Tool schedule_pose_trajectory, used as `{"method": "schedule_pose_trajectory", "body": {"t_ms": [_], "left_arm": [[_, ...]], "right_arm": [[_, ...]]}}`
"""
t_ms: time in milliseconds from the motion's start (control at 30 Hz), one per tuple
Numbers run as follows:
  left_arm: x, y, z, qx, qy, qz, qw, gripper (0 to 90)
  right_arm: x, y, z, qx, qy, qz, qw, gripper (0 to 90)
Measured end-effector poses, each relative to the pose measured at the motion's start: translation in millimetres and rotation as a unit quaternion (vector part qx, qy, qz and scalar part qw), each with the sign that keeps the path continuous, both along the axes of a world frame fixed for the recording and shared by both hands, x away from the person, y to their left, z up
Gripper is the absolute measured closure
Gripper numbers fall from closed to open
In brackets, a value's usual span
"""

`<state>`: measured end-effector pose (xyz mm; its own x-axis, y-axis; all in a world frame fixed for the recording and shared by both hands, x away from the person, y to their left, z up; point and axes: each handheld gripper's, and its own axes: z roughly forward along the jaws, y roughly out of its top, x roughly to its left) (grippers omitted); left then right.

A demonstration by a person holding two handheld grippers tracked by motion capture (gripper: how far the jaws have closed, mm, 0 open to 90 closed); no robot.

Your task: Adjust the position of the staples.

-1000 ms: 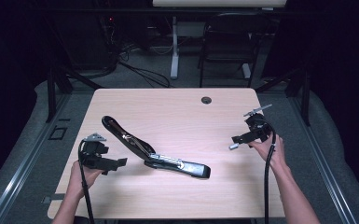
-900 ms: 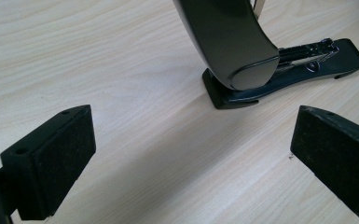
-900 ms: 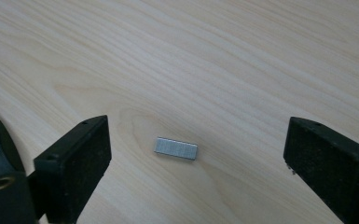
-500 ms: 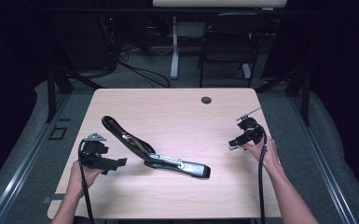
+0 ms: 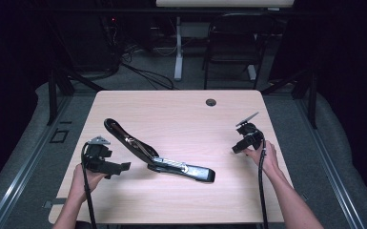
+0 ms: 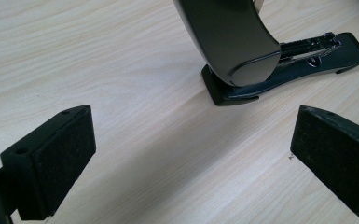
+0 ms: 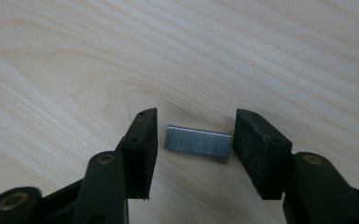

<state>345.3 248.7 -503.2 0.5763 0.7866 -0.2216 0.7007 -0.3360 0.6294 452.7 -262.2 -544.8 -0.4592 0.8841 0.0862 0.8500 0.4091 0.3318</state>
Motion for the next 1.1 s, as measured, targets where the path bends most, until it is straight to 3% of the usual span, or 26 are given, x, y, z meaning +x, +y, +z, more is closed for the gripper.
{"method": "schedule_pose_trajectory", "body": {"t_ms": [400,567,600,967,1100], "left_arm": [[0.2,-0.7,-0.9,0.002,-0.001,-0.001,1.0000,0.2],[-0.2,-0.5,-0.4,0.003,-0.001,0.001,1.0000,0.2],[-0.1,-0.1,-0.3,0.002,-0.001,0.001,1.0000,0.2],[-0.4,2.6,-0.4,0.001,-0.001,0.007,1.0000,0.2],[-0.8,2.5,-0.2,0.001,-0.002,0.007,1.0000,0.2]], "right_arm": [[-0.1,-0.5,-1.0,-0.006,0.003,0.001,1.0000,56.9],[-2.5,-0.5,1.6,0.002,-0.011,-0.010,0.9999,56.9],[-2.2,-1.4,4.6,-0.004,-0.005,0.001,1.0000,56.9],[-19.9,10.3,30.1,0.014,-0.029,0.030,0.9990,56.9],[-28.8,13.7,36.6,0.014,-0.037,0.057,0.9976,57.0]]}}
